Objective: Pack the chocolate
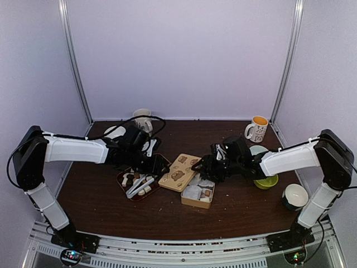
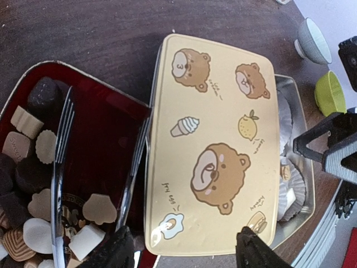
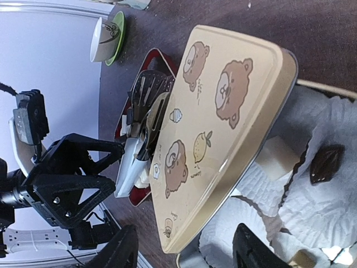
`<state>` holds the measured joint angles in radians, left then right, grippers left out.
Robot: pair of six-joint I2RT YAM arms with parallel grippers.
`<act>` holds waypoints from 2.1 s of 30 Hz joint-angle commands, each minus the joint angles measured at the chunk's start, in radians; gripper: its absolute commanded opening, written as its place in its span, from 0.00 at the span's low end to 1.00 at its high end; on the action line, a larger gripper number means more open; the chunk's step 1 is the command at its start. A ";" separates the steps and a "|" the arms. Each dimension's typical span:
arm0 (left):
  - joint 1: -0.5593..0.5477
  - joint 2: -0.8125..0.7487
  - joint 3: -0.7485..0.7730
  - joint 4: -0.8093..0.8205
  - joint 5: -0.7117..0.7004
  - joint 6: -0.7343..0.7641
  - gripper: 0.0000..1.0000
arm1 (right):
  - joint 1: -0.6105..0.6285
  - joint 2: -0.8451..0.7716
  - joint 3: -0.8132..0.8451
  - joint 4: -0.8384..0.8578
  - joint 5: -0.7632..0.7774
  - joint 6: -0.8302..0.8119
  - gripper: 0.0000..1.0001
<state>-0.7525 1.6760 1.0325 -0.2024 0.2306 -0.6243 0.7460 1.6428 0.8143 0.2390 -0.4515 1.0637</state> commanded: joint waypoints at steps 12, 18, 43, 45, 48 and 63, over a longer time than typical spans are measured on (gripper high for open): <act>0.019 0.024 0.027 0.015 0.008 0.073 0.64 | 0.044 0.108 0.001 0.135 0.195 0.185 0.51; 0.019 -0.008 -0.001 0.026 0.013 0.066 0.64 | 0.045 0.141 0.032 0.137 0.203 0.192 0.45; 0.019 -0.039 -0.028 0.009 0.000 0.070 0.64 | 0.044 0.062 -0.017 0.214 0.205 0.219 0.10; 0.019 -0.041 -0.023 0.004 0.001 0.070 0.64 | 0.043 0.041 -0.032 0.218 0.197 0.219 0.10; 0.019 -0.044 -0.013 -0.001 0.010 0.070 0.64 | 0.036 0.003 -0.065 0.221 0.169 0.218 0.10; 0.016 0.030 -0.002 0.151 0.176 0.024 0.64 | -0.020 -0.073 -0.178 0.258 0.013 0.181 0.09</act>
<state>-0.7410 1.6627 1.0080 -0.1600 0.3225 -0.5793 0.7498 1.6131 0.6708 0.4896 -0.4141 1.2781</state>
